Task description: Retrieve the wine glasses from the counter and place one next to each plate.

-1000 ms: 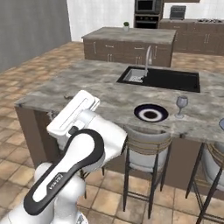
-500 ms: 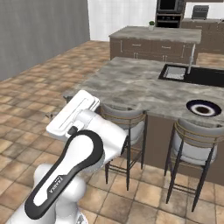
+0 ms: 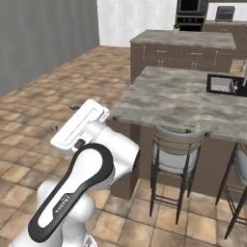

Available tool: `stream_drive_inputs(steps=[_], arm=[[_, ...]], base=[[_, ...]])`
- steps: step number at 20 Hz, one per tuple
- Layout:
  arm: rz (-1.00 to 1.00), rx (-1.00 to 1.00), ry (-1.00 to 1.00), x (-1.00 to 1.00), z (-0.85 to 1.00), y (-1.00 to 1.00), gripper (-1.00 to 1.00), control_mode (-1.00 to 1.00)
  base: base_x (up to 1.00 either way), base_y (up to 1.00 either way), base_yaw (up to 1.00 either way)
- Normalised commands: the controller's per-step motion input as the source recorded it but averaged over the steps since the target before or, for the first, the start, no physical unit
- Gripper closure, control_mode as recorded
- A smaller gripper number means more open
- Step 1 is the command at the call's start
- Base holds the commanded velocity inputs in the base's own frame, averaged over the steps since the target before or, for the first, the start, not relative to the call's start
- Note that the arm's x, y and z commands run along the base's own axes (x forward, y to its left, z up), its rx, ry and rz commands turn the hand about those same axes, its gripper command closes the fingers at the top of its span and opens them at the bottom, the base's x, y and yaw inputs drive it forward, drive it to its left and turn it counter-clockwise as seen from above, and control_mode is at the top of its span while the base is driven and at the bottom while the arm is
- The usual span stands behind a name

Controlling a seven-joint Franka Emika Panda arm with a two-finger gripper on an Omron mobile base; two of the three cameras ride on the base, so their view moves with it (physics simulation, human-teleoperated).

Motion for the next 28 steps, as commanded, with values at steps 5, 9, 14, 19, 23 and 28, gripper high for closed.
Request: stream_drive_inputs(steps=[5,9,14,19,23,28], arm=[[0.00,0.00,0.00,0.00,0.00,0.00,-1.00,1.00],[0.00,0.00,0.00,0.00,0.00,0.00,-1.00,1.00],[0.00,0.00,0.00,0.00,0.00,0.00,-1.00,1.00],[0.00,0.00,0.00,0.00,0.00,0.00,-1.00,1.00],[0.00,0.00,0.00,0.00,0.00,0.00,-1.00,1.00],[0.00,0.00,0.00,0.00,0.00,0.00,-1.00,1.00]], base=[[0.71,1.00,-0.25],[0.74,1.00,-0.26],[0.79,1.00,-0.33],[0.92,1.00,-0.39],[1.00,1.00,-0.39],[1.00,1.00,-0.44]])
